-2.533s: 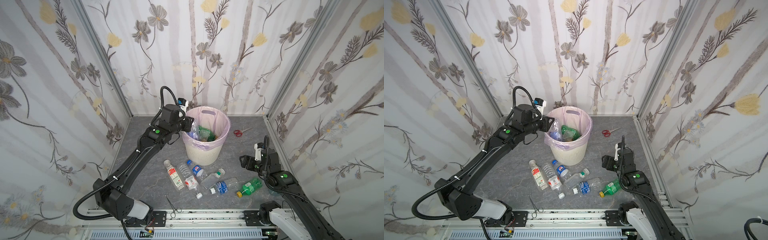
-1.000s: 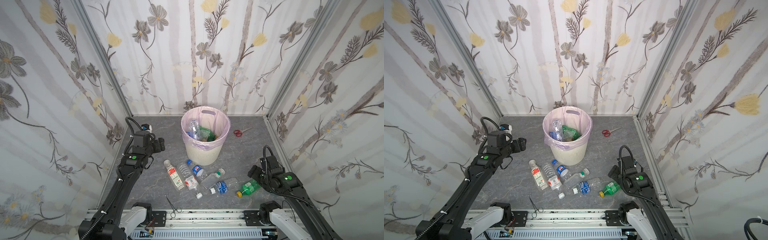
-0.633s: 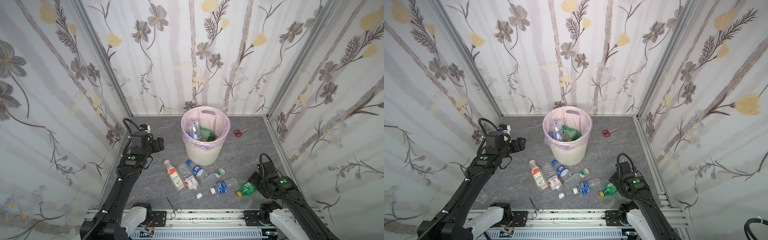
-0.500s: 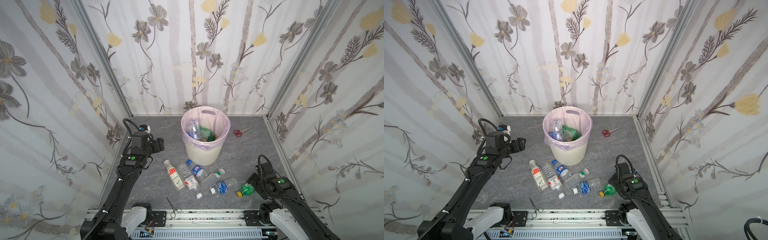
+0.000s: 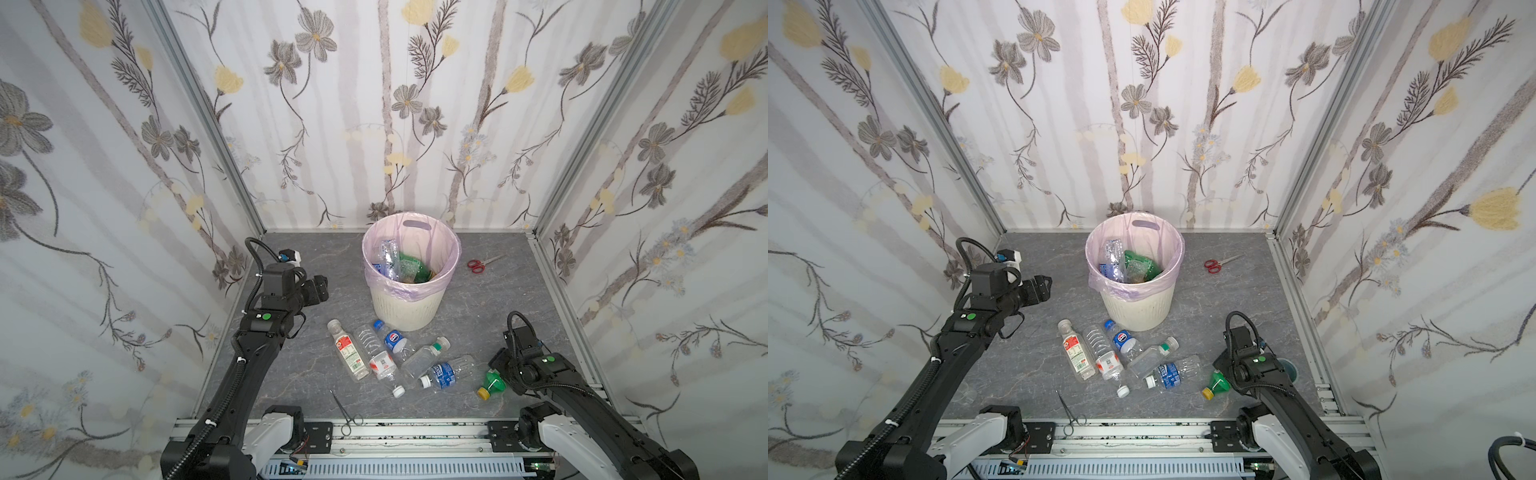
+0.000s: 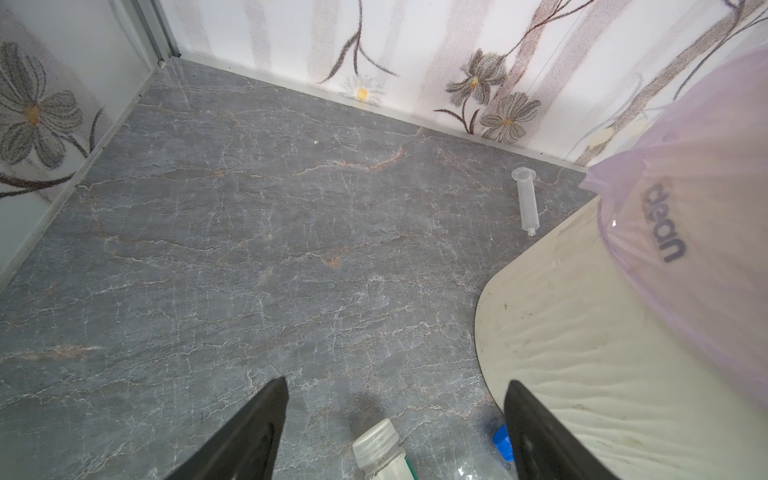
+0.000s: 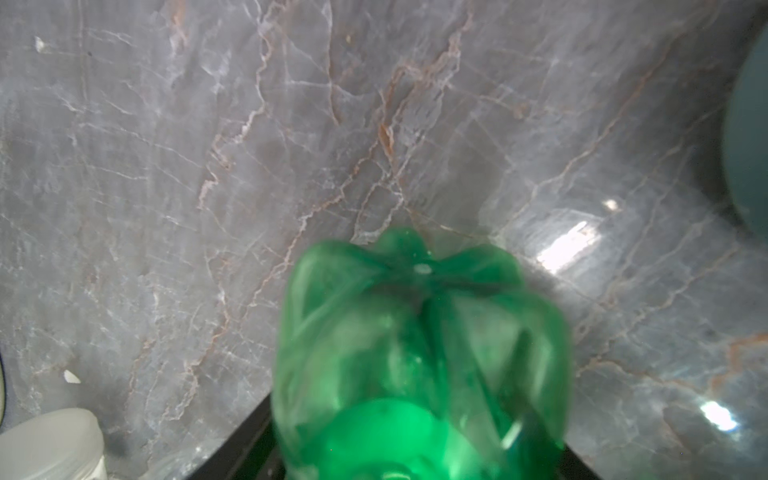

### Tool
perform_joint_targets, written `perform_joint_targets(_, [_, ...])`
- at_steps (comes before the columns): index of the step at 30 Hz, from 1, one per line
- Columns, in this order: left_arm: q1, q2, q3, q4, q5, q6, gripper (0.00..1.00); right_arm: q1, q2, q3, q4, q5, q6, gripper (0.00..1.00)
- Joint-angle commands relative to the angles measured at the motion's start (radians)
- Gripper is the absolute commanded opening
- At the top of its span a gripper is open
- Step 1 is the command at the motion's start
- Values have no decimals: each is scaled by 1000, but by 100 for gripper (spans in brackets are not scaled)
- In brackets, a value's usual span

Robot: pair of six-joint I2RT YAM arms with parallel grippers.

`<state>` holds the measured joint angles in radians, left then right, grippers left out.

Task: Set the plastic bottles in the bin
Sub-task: 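Close the right gripper on the green soda bottle while the left gripper withdraws, then lift the green soda bottle with the right gripper over the bin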

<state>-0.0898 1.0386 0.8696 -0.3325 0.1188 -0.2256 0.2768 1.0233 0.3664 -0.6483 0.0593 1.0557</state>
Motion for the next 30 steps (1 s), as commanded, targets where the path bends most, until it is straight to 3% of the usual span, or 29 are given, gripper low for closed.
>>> perform_joint_targets(1, [2,-14,-8,31,7,-3,84,4,24,-11,85,-10,0,67])
perform_joint_targets(6, [2,-31,-22,31,15,-6,84,16,43,-3,113,-8,-20,61])
perform_joint_targets(20, [2,-55,-35,31,47,-18,84,113,-13,123,42,168,-67,55])
perform_joint_targets(30, [2,-46,-59,39,96,-37,84,114,-7,358,17,251,-354,54])
